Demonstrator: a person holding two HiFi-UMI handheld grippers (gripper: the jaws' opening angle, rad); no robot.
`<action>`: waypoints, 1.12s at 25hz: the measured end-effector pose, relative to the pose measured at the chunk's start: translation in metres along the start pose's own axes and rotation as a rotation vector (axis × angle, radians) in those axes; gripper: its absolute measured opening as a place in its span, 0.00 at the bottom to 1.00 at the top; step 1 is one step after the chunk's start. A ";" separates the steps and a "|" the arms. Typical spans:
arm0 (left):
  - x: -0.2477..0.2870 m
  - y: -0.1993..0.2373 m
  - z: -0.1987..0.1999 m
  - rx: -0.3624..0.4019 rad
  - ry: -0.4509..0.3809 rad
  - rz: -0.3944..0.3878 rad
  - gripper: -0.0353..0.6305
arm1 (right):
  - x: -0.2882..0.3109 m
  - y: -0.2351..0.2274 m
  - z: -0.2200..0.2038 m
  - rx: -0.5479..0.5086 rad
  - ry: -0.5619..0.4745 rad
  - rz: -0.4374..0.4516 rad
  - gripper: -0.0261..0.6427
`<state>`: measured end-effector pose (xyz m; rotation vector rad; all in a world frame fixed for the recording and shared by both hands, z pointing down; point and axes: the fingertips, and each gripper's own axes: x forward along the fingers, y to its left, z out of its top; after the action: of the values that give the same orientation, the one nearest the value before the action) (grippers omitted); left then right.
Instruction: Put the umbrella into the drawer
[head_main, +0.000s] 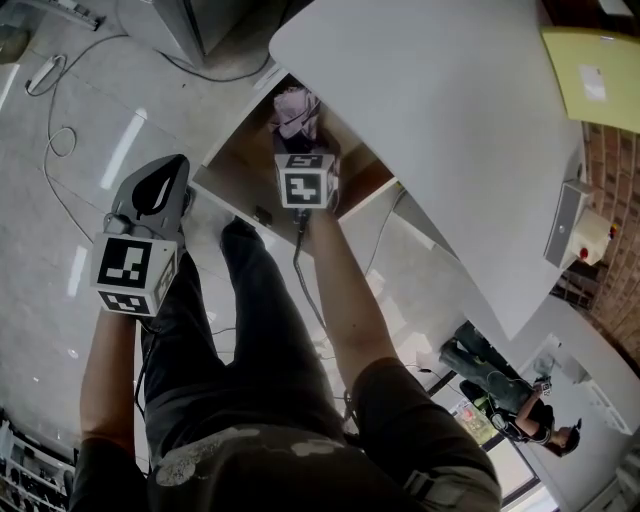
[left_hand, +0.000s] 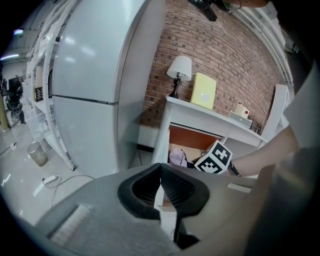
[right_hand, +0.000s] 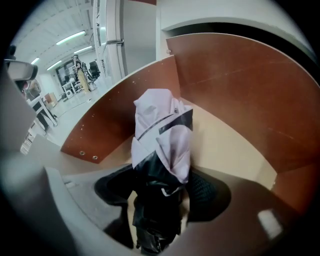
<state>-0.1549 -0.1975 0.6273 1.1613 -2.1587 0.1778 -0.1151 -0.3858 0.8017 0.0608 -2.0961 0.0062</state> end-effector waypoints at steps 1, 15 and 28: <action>0.000 -0.001 0.002 0.007 -0.005 0.005 0.07 | 0.000 0.000 0.000 0.004 -0.003 0.016 0.50; -0.036 -0.021 0.037 0.028 -0.044 0.059 0.07 | -0.077 0.007 0.005 0.065 -0.001 0.128 0.52; -0.080 -0.010 0.124 0.107 -0.111 -0.117 0.07 | -0.201 0.025 0.064 0.240 -0.156 -0.001 0.52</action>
<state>-0.1779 -0.1990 0.4808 1.3843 -2.1915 0.1821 -0.0705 -0.3547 0.5967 0.2132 -2.2424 0.2602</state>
